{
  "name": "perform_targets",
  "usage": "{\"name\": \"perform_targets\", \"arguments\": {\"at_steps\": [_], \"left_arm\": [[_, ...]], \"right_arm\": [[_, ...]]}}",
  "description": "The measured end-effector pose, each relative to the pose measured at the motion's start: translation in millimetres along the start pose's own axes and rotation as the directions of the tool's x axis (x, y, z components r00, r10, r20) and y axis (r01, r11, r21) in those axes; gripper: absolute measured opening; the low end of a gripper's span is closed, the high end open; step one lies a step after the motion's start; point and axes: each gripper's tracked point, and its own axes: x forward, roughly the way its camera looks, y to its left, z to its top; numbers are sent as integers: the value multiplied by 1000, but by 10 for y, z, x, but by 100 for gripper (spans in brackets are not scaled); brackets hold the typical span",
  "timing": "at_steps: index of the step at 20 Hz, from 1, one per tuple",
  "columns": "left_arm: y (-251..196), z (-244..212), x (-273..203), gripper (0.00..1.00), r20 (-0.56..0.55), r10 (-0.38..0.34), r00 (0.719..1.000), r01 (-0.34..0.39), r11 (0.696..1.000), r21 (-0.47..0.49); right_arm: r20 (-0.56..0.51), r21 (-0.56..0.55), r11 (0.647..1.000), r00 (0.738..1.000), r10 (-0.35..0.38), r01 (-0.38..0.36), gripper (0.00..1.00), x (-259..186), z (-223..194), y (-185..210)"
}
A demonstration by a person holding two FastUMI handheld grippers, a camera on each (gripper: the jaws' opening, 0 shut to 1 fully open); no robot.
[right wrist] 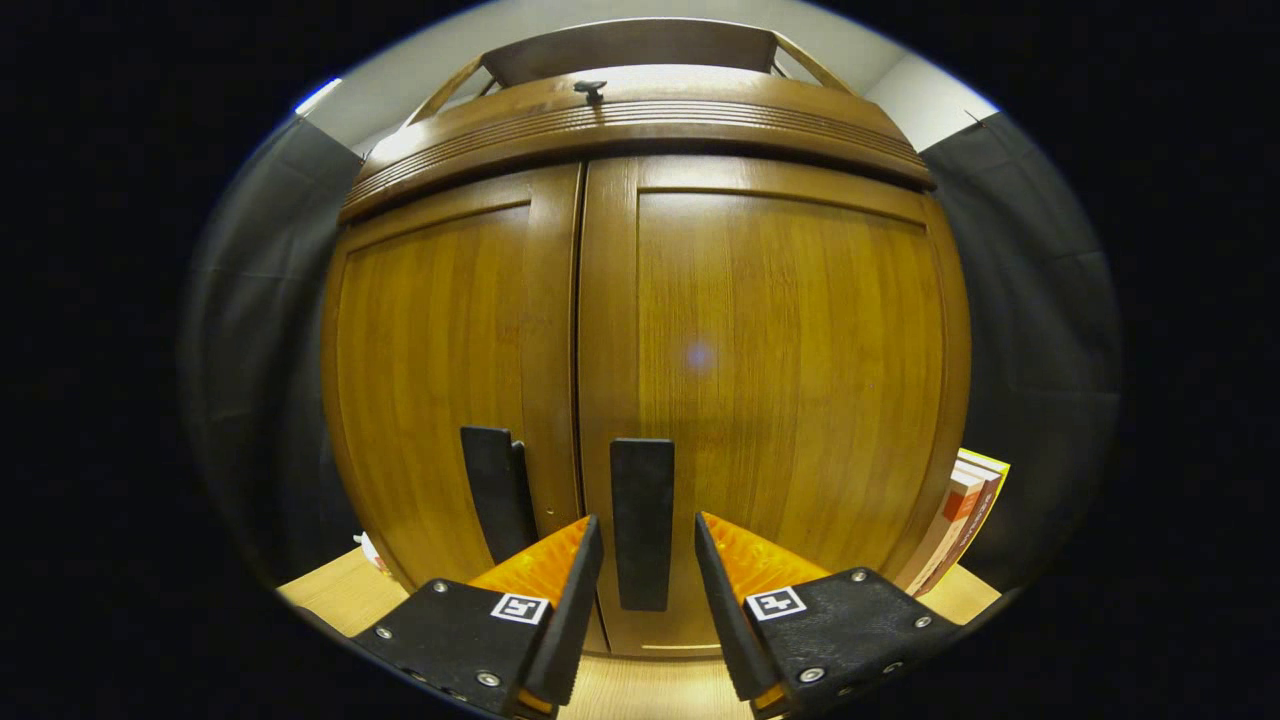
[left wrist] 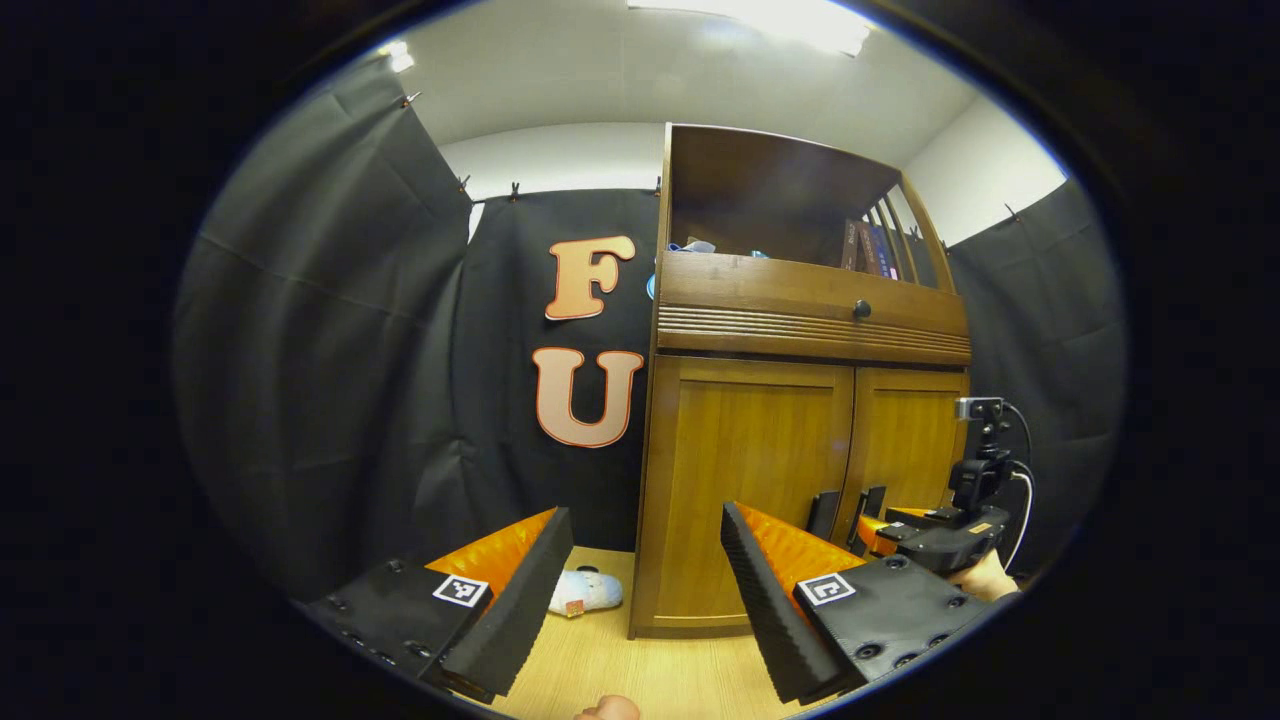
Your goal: Open the right door of the double-door shoe cabinet with the right hand, and open the left door with the left hand.
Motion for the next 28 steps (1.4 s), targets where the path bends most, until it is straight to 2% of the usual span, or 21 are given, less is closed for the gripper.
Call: {"name": "perform_targets", "arguments": {"at_steps": [1, 3, 4, 8, 11, 12, 13, 14, 16, 19, 21, 22, 24, 26, 28], "left_arm": [[6, 1, -7, 99, 3, -1, 1000, 1, 1000, 2], [21, -5, -2, 99, 4, 1, 1000, -1, 1000, 6], [24, -11, -5, 99, 3, 1, 1000, -1, 1000, 6], [13, -57, 7, 99, -7, 6, 1000, -6, 1000, 8], [-19, -79, 26, 99, -12, 3, 1000, -3, 1000, 0], [-42, -89, 31, 99, -14, -1, 1000, 1, 1000, -5], [-77, -108, 32, 99, -18, -7, 1000, 7, 1000, -10], [-100, -123, 39, 96, -22, -11, 1000, 11, 1000, -14], [-144, -145, 51, 99, -29, -16, 999, 16, 1000, -19], [-203, -170, 50, 94, -26, -2, 1000, 2, 1000, 0], [-295, -205, 81, 99, -30, -6, 1000, 6, 1000, 0], [-373, -223, 97, 98, -33, -24, 999, 24, 1000, -10], [-541, -265, 101, 99, -42, -63, 997, 62, 997, -41], [-694, -313, 115, 94, -54, -92, 994, 89, 994, -57], [-834, -351, 118, 94, -58, -117, 991, 113, 992, -64]], "right_arm": [[-7, 4, 1000, 1000, -2, 3, 56, 57, -23, -1], [-27, 20, 1000, 1000, -5, 5, 47, 147, -111, 1], [-35, 31, 999, 999, -7, 8, 48, 179, -132, 6], [-40, 69, 998, 999, 2, 1, 37, 217, -158, 10], [-40, 64, 998, 999, 15, -13, 32, 153, -172, 1], [-38, 76, 997, 999, 25, -22, 29, 90, -185, -2], [-39, 88, 996, 999, 36, -32, 33, 15, -195, -4], [-40, 89, 995, 998, 46, -43, 26, -73, -184, -26], [-39, 84, 995, 998, 58, -55, 25, -279, -175, -61], [-29, 92, 993, 997, 75, -72, 24, -587, -187, -155], [-21, 96, 992, 996, 81, -79, 19, -807, -188, -236], [-23, 95, 992, 996, 82, -79, 27, -918, -197, -289], [-25, 97, 992, 996, 80, -77, 24, -1129, -218, -410], [-25, 99, 993, 997, 73, -70, 23, -1342, -205, -552], [-22, 93, 994, 998, 52, -49, 23, -1550, -212, -739]]}}
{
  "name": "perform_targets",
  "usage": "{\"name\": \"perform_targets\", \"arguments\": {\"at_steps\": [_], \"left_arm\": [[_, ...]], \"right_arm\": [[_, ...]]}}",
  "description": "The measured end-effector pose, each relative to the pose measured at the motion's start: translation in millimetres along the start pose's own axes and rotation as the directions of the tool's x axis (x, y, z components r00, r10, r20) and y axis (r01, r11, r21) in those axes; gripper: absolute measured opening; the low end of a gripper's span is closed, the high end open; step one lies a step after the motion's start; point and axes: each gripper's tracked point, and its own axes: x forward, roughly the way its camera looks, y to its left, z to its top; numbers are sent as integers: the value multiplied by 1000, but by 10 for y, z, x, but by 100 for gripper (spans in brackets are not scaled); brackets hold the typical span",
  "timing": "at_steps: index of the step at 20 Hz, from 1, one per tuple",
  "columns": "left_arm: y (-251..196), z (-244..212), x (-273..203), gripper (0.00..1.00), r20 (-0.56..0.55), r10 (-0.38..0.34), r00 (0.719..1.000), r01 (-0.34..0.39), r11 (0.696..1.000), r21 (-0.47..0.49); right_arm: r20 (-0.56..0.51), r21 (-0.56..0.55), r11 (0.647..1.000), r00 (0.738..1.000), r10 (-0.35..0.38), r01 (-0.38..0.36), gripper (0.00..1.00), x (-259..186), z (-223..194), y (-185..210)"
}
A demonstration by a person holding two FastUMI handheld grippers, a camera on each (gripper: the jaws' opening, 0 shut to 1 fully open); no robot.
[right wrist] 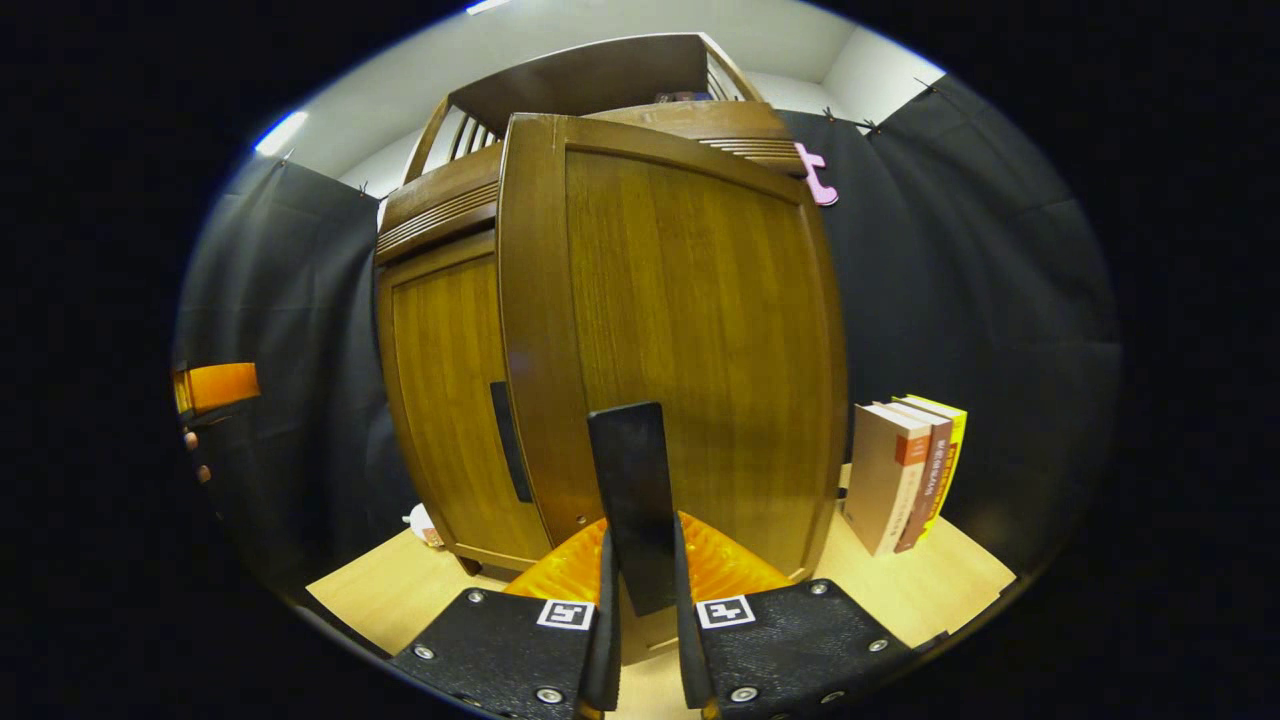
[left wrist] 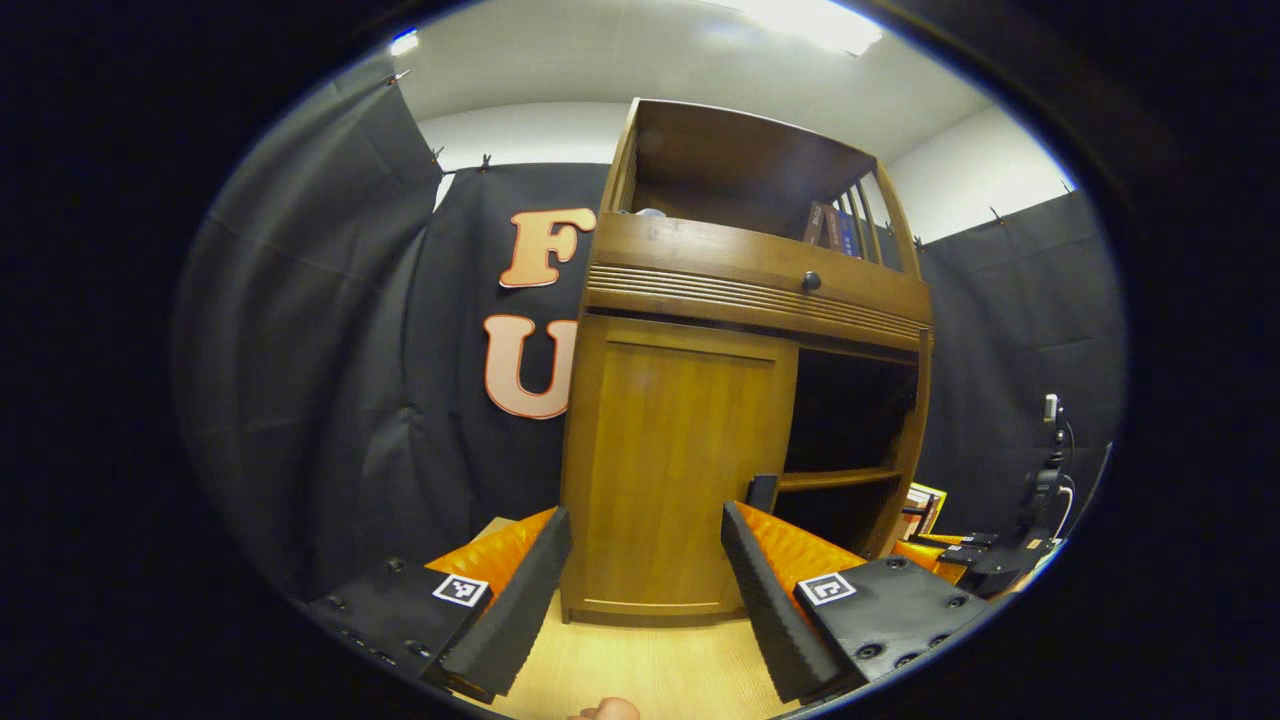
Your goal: Open the right door of the double-door shoe cabinet with the right hand, and open the left door with the left hand.
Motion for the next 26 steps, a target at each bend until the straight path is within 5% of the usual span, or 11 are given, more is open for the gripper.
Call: {"name": "perform_targets", "arguments": {"at_steps": [5, 6, 8, 12, 25, 26], "left_arm": [[-344, -80, 91, 96, 19, -34, 999, 33, 999, 29], [-413, -117, 128, 98, 11, -41, 999, 41, 999, 24], [-585, -165, 199, 98, 1, -66, 998, 66, 998, 10], [-837, -333, 467, 96, 0, -70, 998, 70, 998, -1], [-1225, -884, 1528, 99, -64, -55, 996, 57, 998, 33], [-1250, -897, 1582, 99, -62, -55, 997, 58, 998, 40]], "right_arm": [[46, 4, 993, 992, -114, 114, 21, -516, 55, -572], [51, -18, 989, 988, -148, 149, 10, -578, 59, -724], [53, -39, 979, 978, -200, 202, 4, -682, 84, -967], [62, -57, 967, 968, -243, 247, 3, -804, 115, -1361], [72, -30, 971, 969, -236, 239, 5, -1006, 158, -1886], [74, -27, 970, 968, -239, 242, 0, -1037, 156, -1921]]}}
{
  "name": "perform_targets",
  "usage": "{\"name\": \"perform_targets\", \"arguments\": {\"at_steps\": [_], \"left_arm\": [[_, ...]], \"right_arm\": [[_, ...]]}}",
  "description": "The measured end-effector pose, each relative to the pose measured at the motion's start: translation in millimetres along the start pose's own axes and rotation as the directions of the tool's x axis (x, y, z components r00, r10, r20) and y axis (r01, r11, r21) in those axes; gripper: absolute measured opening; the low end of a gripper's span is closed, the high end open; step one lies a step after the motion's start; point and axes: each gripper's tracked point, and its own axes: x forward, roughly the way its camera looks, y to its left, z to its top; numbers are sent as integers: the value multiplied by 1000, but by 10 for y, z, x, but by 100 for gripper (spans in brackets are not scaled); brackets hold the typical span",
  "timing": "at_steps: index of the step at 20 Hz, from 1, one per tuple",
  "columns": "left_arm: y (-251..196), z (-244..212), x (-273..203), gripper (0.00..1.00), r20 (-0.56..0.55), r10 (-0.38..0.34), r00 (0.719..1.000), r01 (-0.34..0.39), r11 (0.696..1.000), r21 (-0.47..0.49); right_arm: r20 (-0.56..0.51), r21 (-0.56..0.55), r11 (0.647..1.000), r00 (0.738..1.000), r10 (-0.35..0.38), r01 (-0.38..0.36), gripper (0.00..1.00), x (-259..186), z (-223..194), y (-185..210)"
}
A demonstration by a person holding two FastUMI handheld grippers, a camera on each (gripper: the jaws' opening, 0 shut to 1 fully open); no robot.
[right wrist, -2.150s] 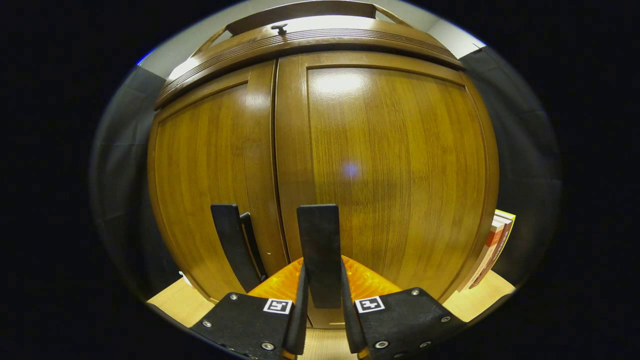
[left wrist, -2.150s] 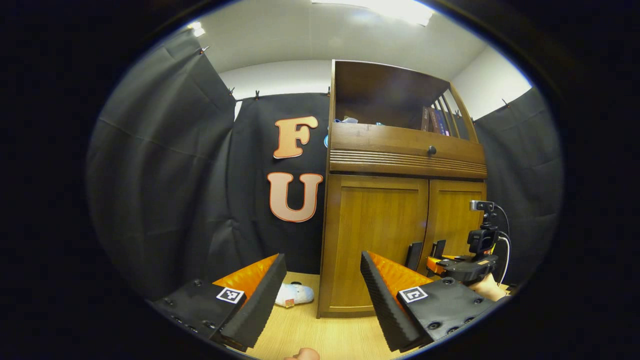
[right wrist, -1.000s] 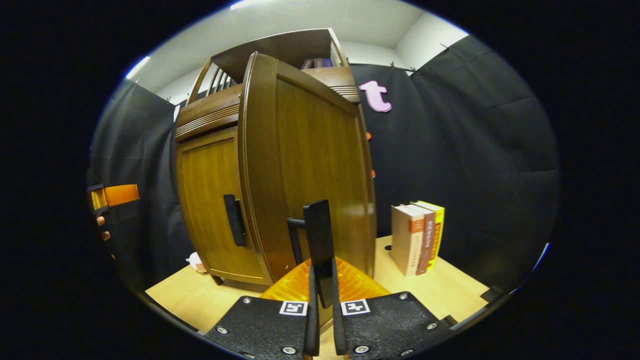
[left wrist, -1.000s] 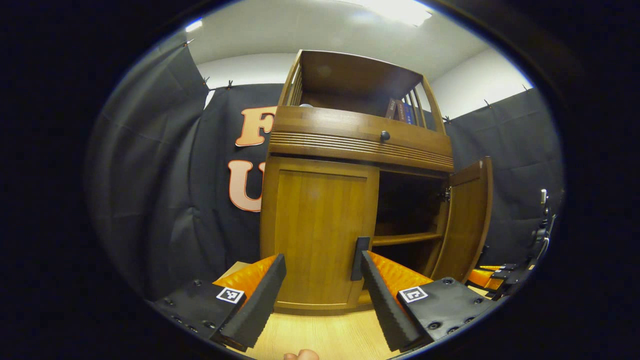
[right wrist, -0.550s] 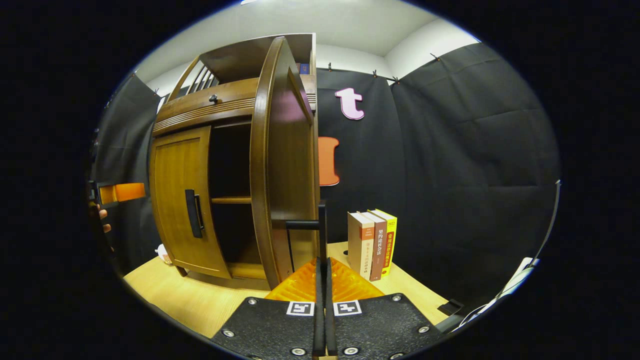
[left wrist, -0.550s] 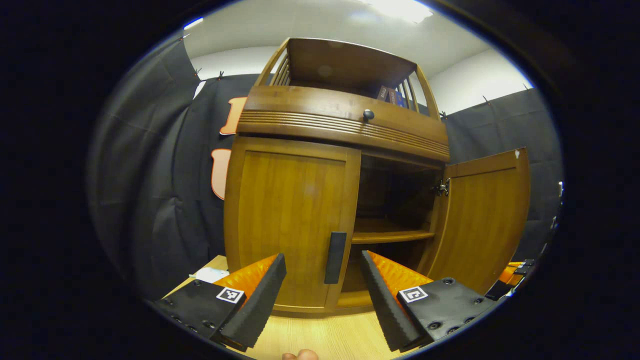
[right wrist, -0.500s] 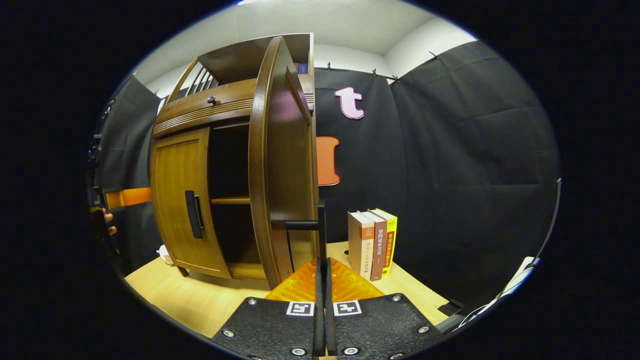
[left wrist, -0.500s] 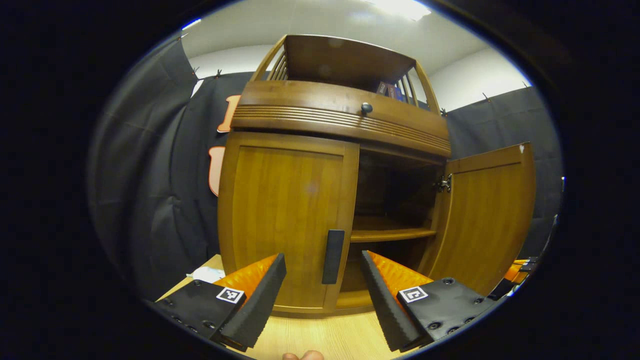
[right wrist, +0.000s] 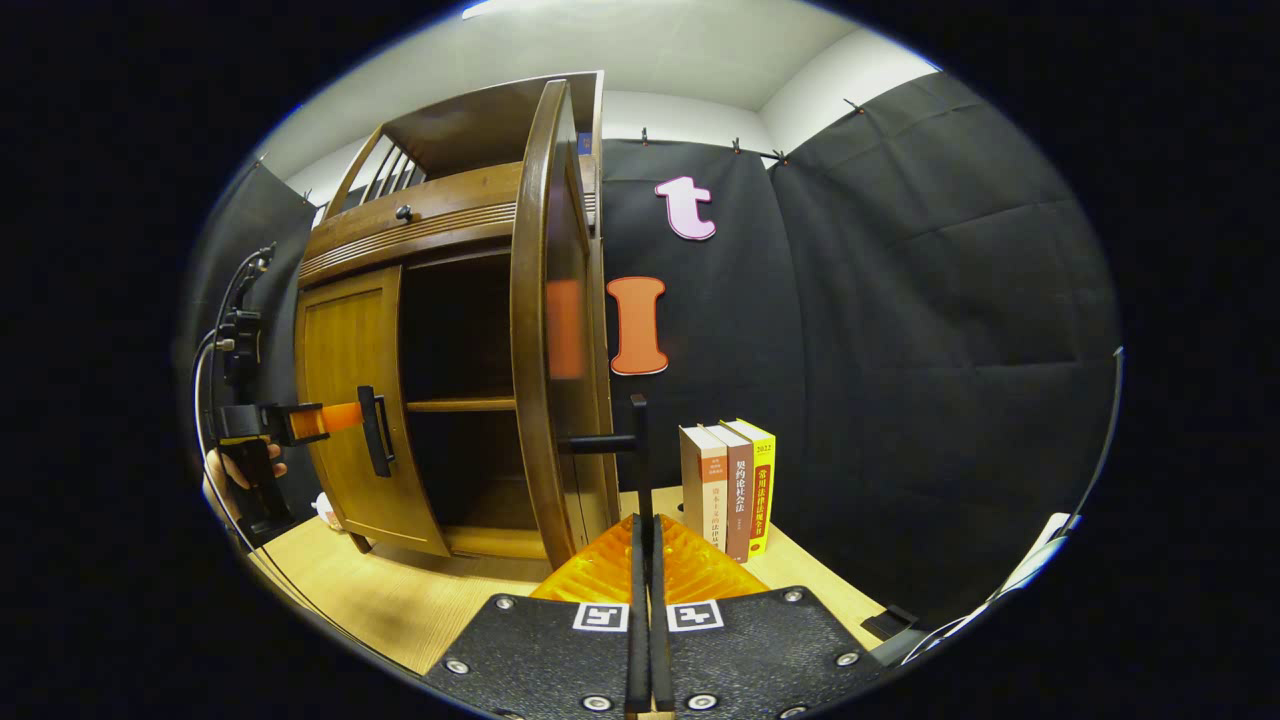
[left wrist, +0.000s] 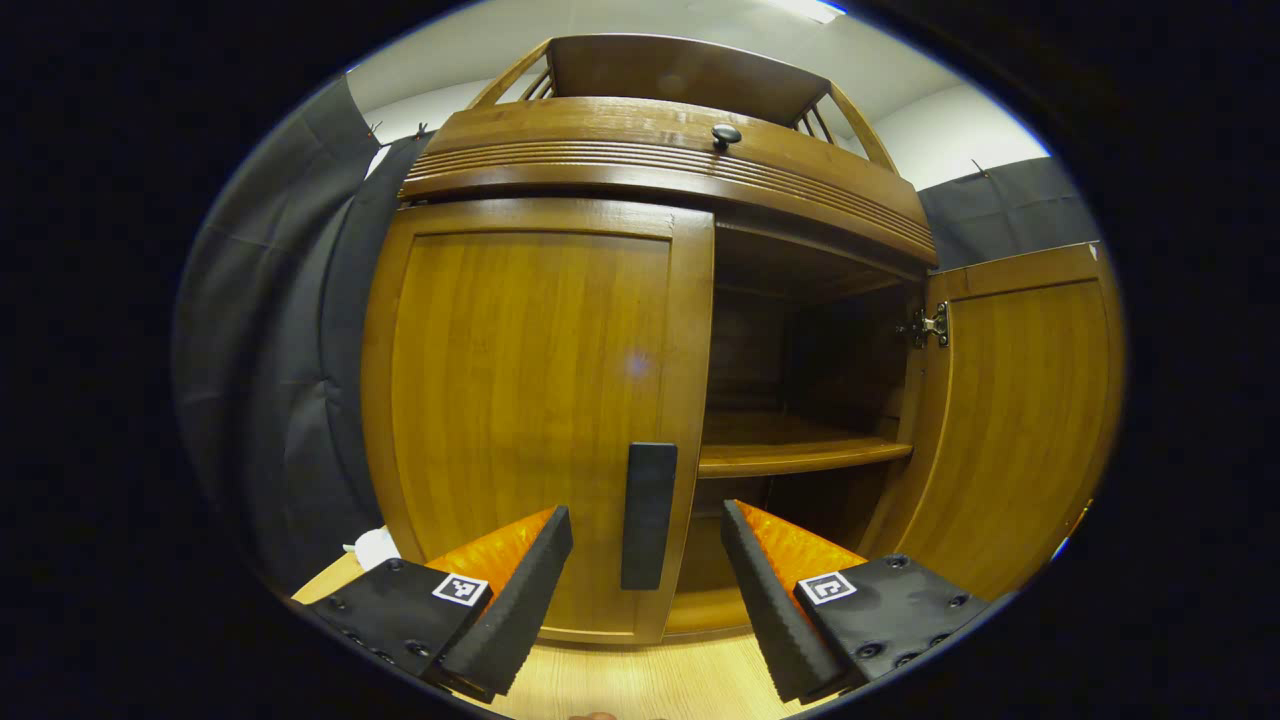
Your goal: Open the right door of the double-door shoe cabinet with the right hand, and open the left door with the left hand.
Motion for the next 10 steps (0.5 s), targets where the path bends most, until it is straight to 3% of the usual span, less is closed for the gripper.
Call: {"name": "perform_targets", "arguments": {"at_steps": [4, 5, 6, 7, 10], "left_arm": [[14, -57, 209, 99, 8, 32, 999, -32, 999, 24], [19, -95, 223, 99, -4, 37, 999, -37, 999, 17], [51, -140, 235, 99, -20, 49, 999, -49, 999, 18], [73, -187, 258, 99, -27, 61, 998, -60, 998, 23], [121, -254, 338, 99, -48, 73, 996, -72, 997, 21]], "right_arm": [[11, 11, 999, 999, -44, 44, 10, -193, 53, -280], [16, 29, 998, 999, -50, 49, 0, -239, 98, -344], [17, 50, 998, 999, -50, 49, 14, -260, 96, -383], [15, 64, 997, 999, -44, 43, 3, -276, 88, -392], [16, 56, 997, 999, -47, 46, 43, -281, 73, -419]]}}
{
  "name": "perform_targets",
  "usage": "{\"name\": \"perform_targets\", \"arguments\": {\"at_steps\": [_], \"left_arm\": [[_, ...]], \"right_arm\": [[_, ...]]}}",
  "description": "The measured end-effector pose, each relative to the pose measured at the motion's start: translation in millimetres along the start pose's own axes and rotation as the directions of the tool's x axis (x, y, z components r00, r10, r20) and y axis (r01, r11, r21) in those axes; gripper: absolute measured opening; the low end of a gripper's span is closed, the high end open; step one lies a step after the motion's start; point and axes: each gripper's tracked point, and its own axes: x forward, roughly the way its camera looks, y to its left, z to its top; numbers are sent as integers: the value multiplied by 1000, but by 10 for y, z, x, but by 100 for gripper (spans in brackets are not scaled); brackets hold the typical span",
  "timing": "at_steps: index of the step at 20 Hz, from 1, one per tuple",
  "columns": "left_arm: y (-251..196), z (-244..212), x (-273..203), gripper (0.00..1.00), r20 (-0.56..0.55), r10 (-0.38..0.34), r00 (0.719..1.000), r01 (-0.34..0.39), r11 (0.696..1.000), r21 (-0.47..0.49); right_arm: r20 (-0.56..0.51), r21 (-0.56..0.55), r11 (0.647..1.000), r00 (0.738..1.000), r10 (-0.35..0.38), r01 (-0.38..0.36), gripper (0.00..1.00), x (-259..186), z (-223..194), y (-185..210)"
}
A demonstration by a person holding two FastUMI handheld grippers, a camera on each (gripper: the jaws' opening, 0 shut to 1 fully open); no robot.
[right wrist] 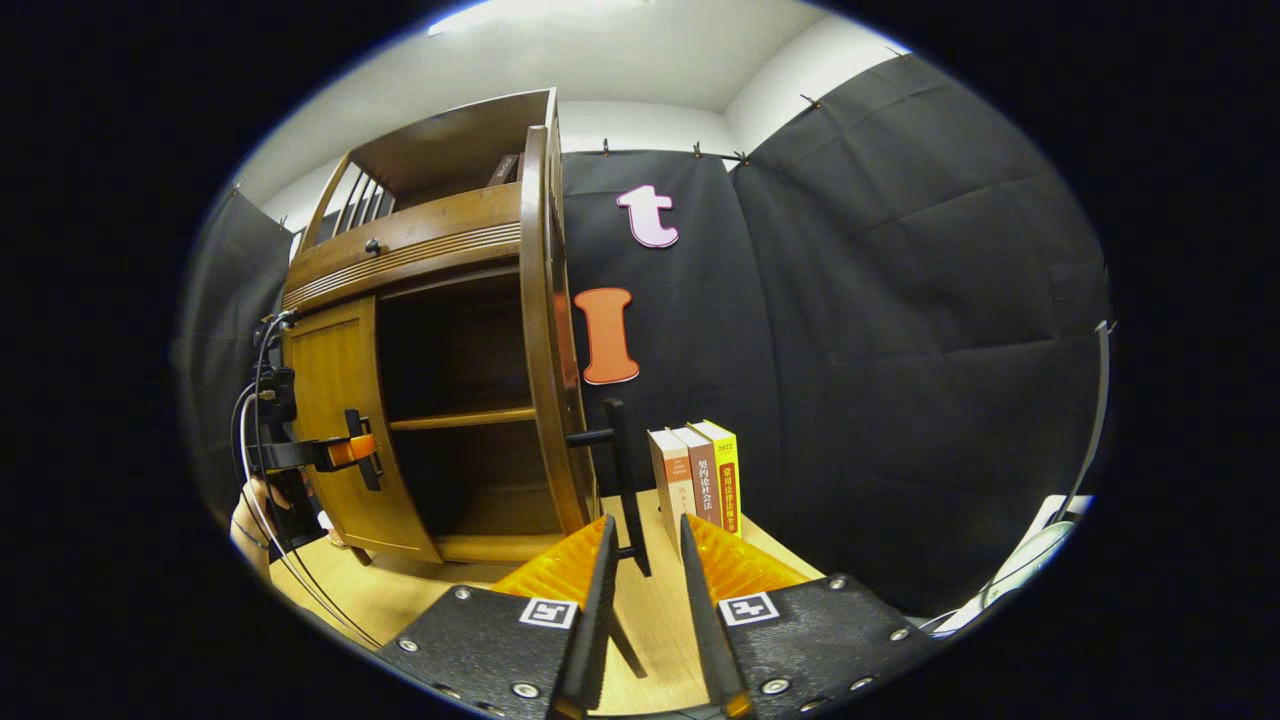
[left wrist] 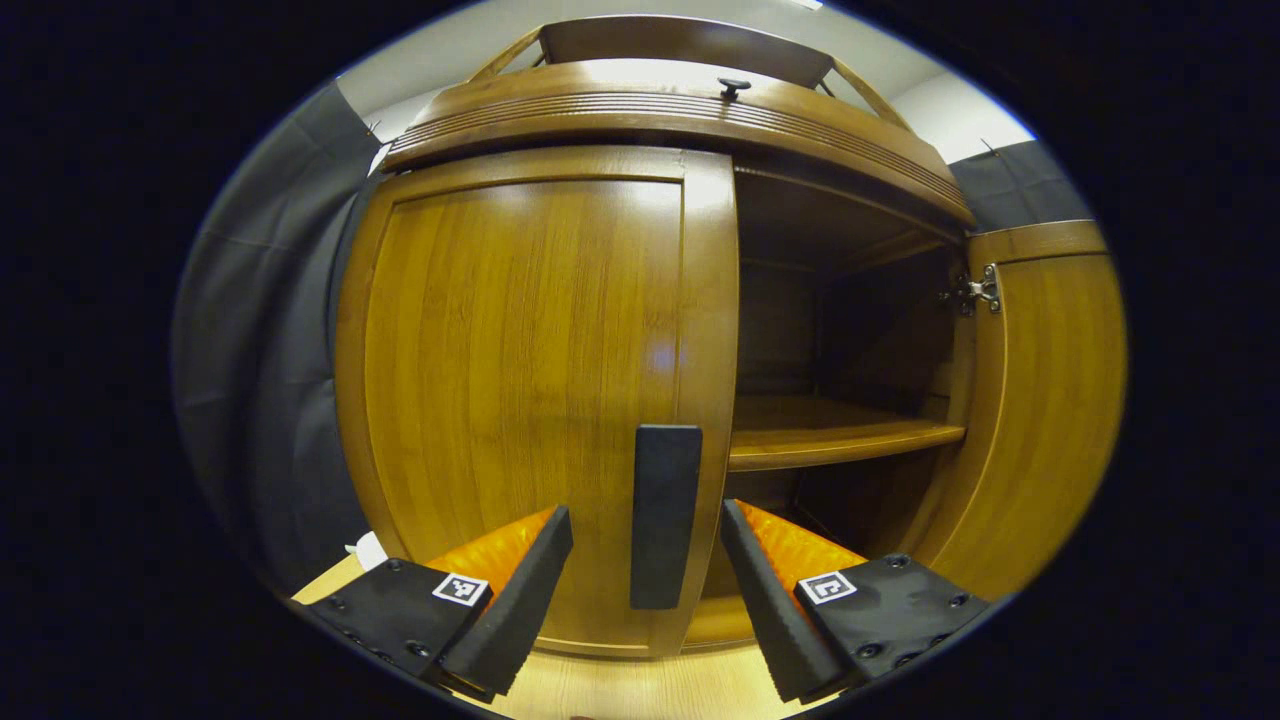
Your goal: Open the right door of the double-door shoe cabinet with the right hand, and open the left door with the left hand.
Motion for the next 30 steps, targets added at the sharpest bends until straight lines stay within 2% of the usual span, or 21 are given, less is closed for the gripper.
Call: {"name": "perform_targets", "arguments": {"at_steps": [1, 4, 7, 8, 11, 14, 15, 18, 19, 20, 21, 22, 25, 26, 27, 30], "left_arm": [[3, -28, 5, 99, -9, 3, 1000, -2, 1000, 5], [6, 15, 63, 99, 11, -6, 1000, 6, 1000, 23], [2, 19, 108, 97, 13, -7, 1000, 6, 998, 54], [6, 10, 111, 97, 8, -7, 1000, 7, 998, 57], [-31, -47, 144, 82, -9, -8, 1000, 8, 999, 33], [-62, -62, 177, 53, -4, -20, 1000, 20, 1000, 1], [-99, -48, 174, 50, -4, -44, 999, 44, 999, 1], [-84, -73, 166, 41, -4, -58, 998, 58, 998, 15], [-85, -71, 136, 41, -10, -65, 998, 66, 998, 17], [-80, -91, 96, 29, -18, -72, 997, 72, 997, 21], [-94, -82, 42, 30, -19, -81, 997, 81, 997, 15], [-99, -80, -14, 30, -14, -94, 996, 94, 996, 13], [-72, -90, -202, 36, -9, -124, 992, 124, 992, 12], [-53, -95, -277, 29, -8, -132, 991, 132, 991, 10], [-33, -95, -367, 30, -7, -139, 990, 139, 990, 11], [67, -102, -639, 29, -7, -169, 986, 169, 985, 17]], "right_arm": [[-1, 1, 1000, 1000, -7, 7, 47, 5, -8, -26], [15, -11, 999, 999, -37, 38, 81, 8, 36, -121], [31, -10, 998, 998, -60, 60, 94, 18, 64, -160], [32, -6, 998, 998, -59, 59, 92, 30, 74, -138], [53, -1, 998, 997, -64, 64, 92, -12, 142, -119], [70, -12, 998, 995, -68, 69, 93, -50, 200, -93], [78, -18, 997, 994, -75, 76, 93, -67, 226, -96], [102, -27, 996, 991, -81, 85, 93, -113, 307, -83], [105, -26, 996, 991, -80, 83, 93, -122, 331, -61], [108, -23, 997, 991, -75, 78, 93, -135, 353, -33], [112, -22, 997, 991, -72, 75, 85, -137, 383, -1], [113, -22, 997, 991, -73, 76, 93, -140, 397, 19], [110, -27, 998, 992, -58, 61, 93, -162, 430, 141], [107, -27, 998, 993, -56, 59, 85, -175, 438, 172], [107, -24, 998, 993, -53, 56, 93, -185, 455, 213], [120, -19, 999, 992, -28, 30, 93, -233, 533, 405]]}}
